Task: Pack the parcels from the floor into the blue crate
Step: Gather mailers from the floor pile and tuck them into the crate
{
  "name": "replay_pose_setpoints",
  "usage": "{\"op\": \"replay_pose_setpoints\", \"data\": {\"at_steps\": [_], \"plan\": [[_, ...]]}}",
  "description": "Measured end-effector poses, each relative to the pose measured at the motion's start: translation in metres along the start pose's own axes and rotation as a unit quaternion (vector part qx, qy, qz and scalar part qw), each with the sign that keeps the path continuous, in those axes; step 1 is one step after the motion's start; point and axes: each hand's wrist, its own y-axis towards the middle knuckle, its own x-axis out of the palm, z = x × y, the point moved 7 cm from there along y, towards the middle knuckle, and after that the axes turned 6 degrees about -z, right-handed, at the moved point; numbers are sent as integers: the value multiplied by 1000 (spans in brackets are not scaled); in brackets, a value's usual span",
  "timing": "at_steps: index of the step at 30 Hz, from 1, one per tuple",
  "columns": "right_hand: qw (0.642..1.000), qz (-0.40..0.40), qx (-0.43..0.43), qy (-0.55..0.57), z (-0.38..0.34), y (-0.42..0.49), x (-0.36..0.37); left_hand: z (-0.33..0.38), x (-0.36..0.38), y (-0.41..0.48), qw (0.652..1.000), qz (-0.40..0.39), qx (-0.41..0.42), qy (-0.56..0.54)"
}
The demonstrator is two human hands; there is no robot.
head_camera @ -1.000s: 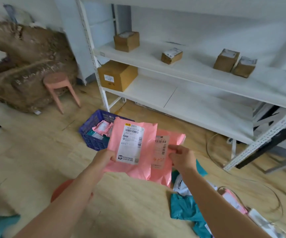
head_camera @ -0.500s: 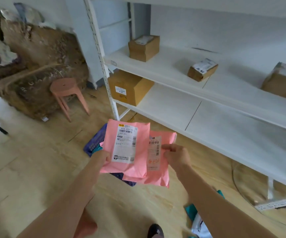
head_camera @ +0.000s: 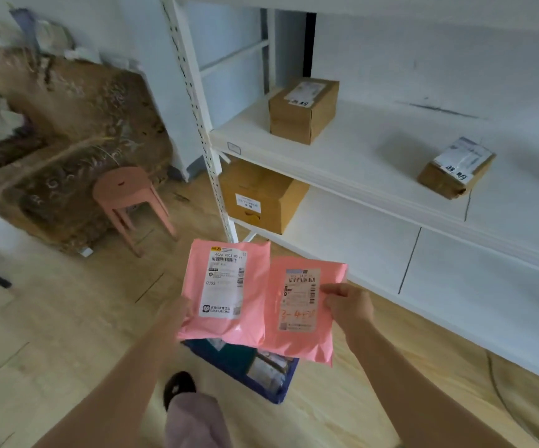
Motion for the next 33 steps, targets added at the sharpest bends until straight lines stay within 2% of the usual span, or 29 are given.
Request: {"op": "replay_pose_setpoints", "data": {"at_steps": [4,9,14,18,24,29,33], "plan": [[998,44,31,13,-20,52,41,44,-14,101,993,-15,2,117],[984,119,117,56,-26,106,99,87,-18,215,978,-71,-2,194],[977,158,141,24,-27,146,155,88,-31,323,953,-71,-36,291],[972,170,161,-5,1,181,201,56,-22,393,942,-76,-34,325],[963,149,178,-136,91,245,271,-28,1,486,928,-77,-73,358],[962,130,195,-142,186,296,326,-113,24,555,908,-107,-108,391],[955,99,226,-164,259,322,362,-175,34,595,890,-102,-101,432]]}}
